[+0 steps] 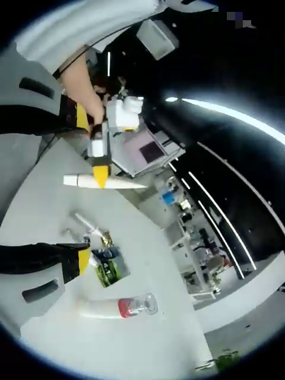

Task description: Arrange the skincare products in the storage area until every visible bottle or jar stands upright without overlapping.

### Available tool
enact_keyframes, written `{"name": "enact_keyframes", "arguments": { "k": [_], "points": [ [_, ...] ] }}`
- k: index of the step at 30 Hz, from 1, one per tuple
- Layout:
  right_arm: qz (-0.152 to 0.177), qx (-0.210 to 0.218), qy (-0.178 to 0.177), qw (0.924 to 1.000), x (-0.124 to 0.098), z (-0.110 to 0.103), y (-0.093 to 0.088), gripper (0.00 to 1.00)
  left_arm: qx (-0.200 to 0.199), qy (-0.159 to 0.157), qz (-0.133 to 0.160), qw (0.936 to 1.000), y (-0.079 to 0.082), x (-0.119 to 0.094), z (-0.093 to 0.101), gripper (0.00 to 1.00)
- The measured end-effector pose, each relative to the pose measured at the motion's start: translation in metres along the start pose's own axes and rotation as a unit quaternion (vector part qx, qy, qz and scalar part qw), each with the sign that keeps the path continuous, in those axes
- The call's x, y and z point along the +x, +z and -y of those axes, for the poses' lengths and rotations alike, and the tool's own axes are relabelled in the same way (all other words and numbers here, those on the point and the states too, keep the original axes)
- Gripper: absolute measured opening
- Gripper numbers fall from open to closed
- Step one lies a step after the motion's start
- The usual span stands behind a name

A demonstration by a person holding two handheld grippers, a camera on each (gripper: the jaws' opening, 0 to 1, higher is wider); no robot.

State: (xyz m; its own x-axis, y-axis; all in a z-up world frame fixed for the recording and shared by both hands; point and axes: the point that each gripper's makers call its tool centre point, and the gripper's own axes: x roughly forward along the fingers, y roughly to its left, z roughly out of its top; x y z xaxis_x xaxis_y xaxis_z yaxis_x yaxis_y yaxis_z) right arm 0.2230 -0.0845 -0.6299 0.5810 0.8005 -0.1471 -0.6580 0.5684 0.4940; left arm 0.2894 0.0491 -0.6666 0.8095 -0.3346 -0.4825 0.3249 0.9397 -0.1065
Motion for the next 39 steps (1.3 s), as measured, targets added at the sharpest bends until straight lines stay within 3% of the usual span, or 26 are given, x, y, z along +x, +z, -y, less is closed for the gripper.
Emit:
{"name": "enact_keyframes", "arguments": {
  "k": [5,11,18,23,29,35,39],
  "points": [
    [0.010,0.021,0.016,0.9996,0.004,-0.013,0.001,0.72,0.021,-0.010,0.001,0.9997,-0.001,-0.011,0.019,0.31],
    [0.021,0.046,0.011,0.9986,0.001,-0.010,0.002,0.71,0.047,-0.018,0.006,0.9987,0.001,-0.020,0.036,0.31],
    [0.030,0.056,0.022,0.9977,0.012,-0.018,0.014,0.70,0.093,-0.034,0.024,0.9948,0.016,-0.033,0.065,0.31],
    [0.033,0.061,0.041,0.9967,0.027,-0.029,0.021,0.57,0.129,-0.046,0.029,0.9902,0.022,-0.043,0.082,0.31],
    [0.030,0.066,0.046,0.9963,0.037,-0.038,0.023,0.53,0.168,-0.060,0.035,0.9833,0.025,-0.055,0.098,0.31],
    [0.031,0.076,0.050,0.9954,0.040,-0.044,0.022,0.49,0.190,-0.055,0.032,0.9798,0.021,-0.062,0.103,0.31],
    [0.031,0.078,0.052,0.9951,0.042,-0.046,0.020,0.36,0.188,-0.060,0.026,0.9799,0.017,-0.065,0.103,0.31]
  ]
}}
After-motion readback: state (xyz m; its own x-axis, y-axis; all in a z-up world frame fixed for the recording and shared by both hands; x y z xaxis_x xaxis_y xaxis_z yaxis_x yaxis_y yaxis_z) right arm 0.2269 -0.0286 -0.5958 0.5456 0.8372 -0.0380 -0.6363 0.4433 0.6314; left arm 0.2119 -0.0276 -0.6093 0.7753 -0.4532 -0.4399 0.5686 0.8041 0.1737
